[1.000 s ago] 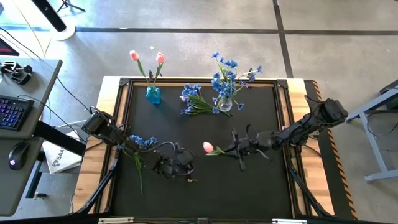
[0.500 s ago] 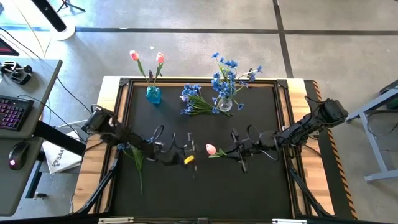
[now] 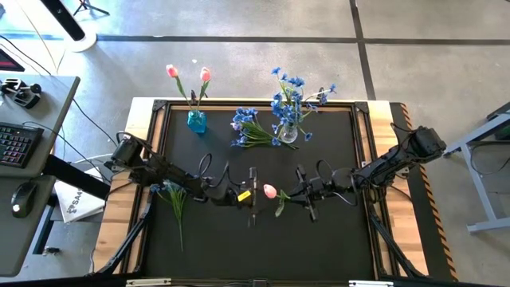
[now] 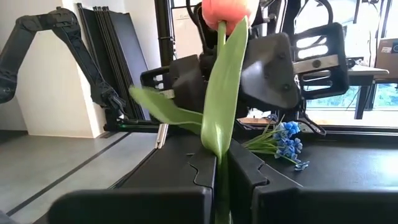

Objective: Sort flowers into vase by color
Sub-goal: Put the pink tulip flower into the blue flower vase

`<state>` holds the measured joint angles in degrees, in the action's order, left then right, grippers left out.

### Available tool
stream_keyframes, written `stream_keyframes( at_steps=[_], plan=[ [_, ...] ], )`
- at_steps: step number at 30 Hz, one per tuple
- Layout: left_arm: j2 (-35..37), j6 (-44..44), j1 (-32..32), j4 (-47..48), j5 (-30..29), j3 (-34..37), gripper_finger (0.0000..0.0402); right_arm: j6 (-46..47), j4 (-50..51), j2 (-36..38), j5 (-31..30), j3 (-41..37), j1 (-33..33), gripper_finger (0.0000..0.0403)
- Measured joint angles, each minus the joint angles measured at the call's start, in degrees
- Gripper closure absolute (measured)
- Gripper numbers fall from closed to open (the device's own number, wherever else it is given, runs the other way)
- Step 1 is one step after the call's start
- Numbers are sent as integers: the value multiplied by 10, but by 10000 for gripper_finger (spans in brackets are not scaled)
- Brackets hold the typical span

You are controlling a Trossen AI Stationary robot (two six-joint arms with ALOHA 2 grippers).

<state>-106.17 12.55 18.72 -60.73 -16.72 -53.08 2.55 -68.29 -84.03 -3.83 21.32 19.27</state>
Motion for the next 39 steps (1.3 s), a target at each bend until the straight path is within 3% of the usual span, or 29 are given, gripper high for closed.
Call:
stream_keyframes(
  at_steps=[5,27,31,34,39],
  plan=[
    [0,6,0,0,27,0,262,0,0,0,-2,0,0,393],
    [0,-14,-2,-35,17,-1,364,4,12,0,-17,0,0,393],
    [0,9,20,-32,-47,-5,395,4,11,0,-14,0,0,390],
    [2,34,45,-16,-109,-19,395,5,11,5,-14,1,0,365],
    [58,50,93,172,-255,-70,399,2,32,56,-6,1,0,283]
  ],
)
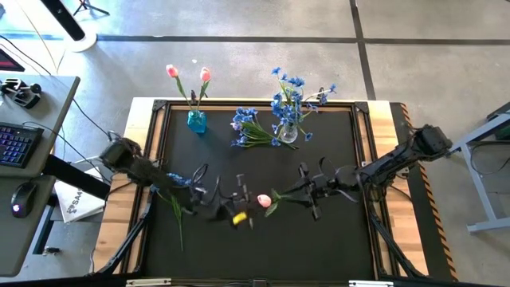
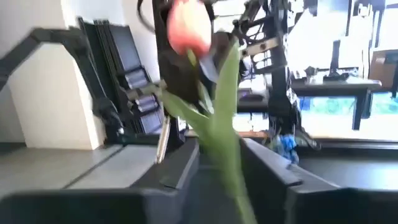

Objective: Sort flowers into vase by color
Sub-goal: Put the pink tulip flower into the blue flower vase

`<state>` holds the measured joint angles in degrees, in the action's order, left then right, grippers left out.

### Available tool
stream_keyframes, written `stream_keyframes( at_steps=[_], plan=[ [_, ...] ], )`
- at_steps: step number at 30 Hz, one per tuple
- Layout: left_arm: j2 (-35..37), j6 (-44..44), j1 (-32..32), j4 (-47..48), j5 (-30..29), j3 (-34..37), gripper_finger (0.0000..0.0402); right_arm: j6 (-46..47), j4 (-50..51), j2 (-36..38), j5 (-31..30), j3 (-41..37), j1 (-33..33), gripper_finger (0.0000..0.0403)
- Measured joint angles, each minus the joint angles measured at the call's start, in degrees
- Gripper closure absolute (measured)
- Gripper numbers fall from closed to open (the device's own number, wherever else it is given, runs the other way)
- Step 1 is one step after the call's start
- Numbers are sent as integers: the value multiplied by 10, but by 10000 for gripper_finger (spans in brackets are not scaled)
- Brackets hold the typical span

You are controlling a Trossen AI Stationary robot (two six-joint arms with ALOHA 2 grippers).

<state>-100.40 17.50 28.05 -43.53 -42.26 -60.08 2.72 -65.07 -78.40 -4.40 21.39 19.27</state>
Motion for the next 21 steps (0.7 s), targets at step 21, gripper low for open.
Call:
stream_keyframes(
  at_steps=[21],
  plan=[
    [320,-359,-54,821,-388,-124,401,53,286,117,-98,0,30,195]
  ],
)
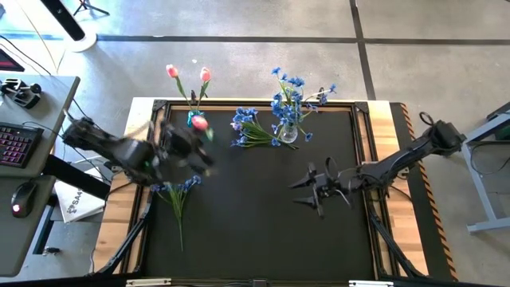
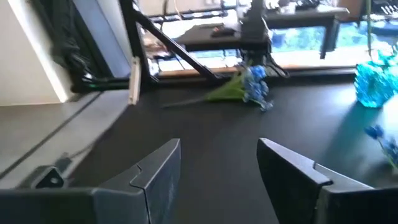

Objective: Sort flowers into vase by color
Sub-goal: Put the pink tulip flower into the blue flower vase

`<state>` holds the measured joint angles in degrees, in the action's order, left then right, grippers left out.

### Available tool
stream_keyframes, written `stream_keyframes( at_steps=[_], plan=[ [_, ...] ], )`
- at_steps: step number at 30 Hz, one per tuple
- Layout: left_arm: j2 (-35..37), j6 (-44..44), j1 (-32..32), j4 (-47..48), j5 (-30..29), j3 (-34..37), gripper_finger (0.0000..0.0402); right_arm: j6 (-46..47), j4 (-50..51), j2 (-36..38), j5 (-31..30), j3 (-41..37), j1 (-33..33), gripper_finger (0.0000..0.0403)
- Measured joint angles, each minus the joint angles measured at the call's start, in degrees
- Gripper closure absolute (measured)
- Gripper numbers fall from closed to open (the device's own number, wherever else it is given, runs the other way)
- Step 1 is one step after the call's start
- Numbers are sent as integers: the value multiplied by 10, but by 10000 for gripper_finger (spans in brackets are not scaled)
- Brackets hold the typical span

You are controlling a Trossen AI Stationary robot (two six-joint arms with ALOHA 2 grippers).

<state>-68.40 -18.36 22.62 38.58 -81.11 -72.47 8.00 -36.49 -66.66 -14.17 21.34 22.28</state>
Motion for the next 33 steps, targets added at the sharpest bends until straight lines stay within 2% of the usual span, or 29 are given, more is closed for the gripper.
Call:
stream_keyframes(
  at_steps=[3,9,19,23,26,33],
  plan=[
    [48,-5,-46,26,6,0,401,7,-11,-21,-2,0,0,198],
    [113,39,-125,41,21,0,401,6,-46,-54,-2,0,0,199],
    [143,39,-238,51,79,59,401,6,-65,-62,1,0,0,199],
    [143,25,-258,49,116,81,401,6,-65,-62,1,0,0,199],
    [143,26,-259,36,122,82,401,5,-65,-62,1,0,0,199],
    [149,117,-255,-75,137,81,401,6,-66,-62,0,0,-1,199]
  ],
)
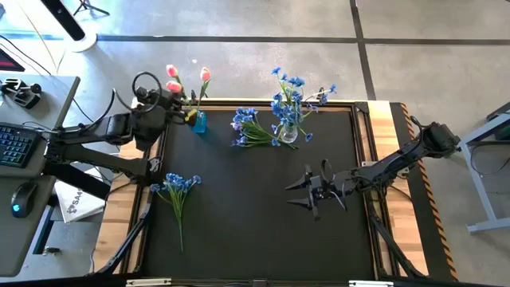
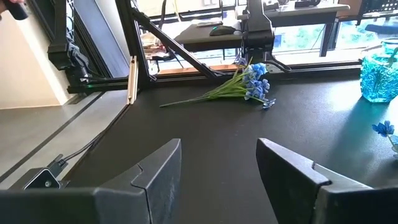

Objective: Sort flowers into vase by color
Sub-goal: Put the pink tulip flower into the blue flower vase

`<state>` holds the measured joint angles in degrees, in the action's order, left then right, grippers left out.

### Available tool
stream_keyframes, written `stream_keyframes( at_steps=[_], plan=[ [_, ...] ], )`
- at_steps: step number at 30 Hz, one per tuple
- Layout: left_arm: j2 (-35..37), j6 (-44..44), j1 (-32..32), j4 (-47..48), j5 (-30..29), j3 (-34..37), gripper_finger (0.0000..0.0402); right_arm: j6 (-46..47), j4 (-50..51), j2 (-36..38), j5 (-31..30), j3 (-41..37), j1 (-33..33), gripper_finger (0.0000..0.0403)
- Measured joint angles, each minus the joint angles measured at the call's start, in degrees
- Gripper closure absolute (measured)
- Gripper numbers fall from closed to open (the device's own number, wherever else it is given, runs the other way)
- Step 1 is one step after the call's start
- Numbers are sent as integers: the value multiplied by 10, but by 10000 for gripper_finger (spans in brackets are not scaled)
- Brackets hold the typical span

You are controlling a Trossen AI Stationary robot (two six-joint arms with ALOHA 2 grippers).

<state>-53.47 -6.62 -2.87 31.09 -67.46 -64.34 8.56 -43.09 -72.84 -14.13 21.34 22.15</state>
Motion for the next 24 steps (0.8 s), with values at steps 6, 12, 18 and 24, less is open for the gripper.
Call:
stream_keyframes(
  at_steps=[6,12,18,24],
  plan=[
    [-2,39,-21,-39,55,0,401,3,0,0,0,0,0,199],
    [-2,-13,-58,20,84,0,401,5,-1,0,0,0,0,199],
    [-2,-32,-77,29,124,0,401,5,-1,0,0,0,0,199],
    [3,3,-76,-15,135,0,401,5,-1,0,-5,0,0,199]
  ],
)
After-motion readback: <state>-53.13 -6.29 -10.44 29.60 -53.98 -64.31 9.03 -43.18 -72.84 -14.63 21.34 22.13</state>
